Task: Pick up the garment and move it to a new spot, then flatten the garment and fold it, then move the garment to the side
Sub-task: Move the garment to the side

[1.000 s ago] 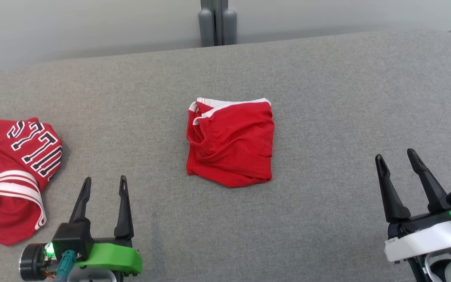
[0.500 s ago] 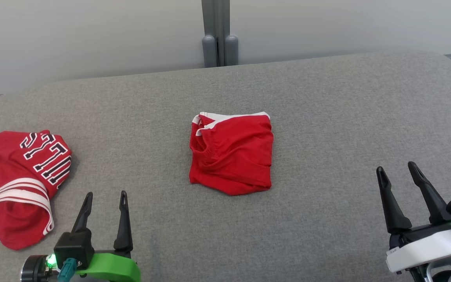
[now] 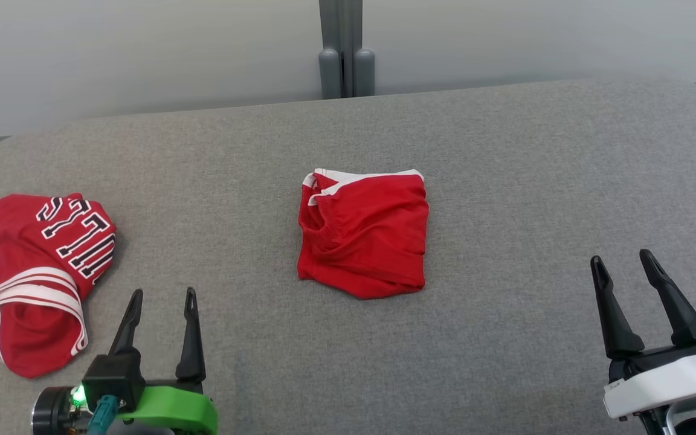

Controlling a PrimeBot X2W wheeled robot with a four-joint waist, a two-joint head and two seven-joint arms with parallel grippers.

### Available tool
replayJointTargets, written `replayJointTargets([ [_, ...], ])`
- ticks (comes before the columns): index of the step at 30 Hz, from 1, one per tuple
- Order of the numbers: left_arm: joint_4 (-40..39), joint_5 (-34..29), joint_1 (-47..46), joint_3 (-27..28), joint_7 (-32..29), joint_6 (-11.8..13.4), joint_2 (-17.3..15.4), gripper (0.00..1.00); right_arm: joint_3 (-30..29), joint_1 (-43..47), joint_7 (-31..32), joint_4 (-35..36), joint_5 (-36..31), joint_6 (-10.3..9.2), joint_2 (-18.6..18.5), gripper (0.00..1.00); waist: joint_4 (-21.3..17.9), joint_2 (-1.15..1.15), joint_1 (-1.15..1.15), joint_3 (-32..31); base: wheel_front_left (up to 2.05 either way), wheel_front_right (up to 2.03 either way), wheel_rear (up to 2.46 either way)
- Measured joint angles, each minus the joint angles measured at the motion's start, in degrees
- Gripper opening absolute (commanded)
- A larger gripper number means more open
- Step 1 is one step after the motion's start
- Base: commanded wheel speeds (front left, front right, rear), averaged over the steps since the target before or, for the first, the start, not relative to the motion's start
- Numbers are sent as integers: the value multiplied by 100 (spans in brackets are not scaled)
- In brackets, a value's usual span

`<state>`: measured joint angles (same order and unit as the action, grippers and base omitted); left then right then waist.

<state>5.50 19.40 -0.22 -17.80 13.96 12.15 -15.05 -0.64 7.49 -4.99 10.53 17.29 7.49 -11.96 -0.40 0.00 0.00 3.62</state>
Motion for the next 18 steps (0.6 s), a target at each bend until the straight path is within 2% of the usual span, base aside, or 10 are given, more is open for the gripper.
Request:
replayJointTargets([
  [9,-256,-257,-889,-105,76,-42,232,100,-77,-597,208,-176,122,0,-241,100,199,0,0,527,0,0,0],
  [18,-330,-570,-1672,-156,108,-209,710,100,732,-1905,256,-1302,443,0,-434,100,676,0,0,1407,0,0,0],
])
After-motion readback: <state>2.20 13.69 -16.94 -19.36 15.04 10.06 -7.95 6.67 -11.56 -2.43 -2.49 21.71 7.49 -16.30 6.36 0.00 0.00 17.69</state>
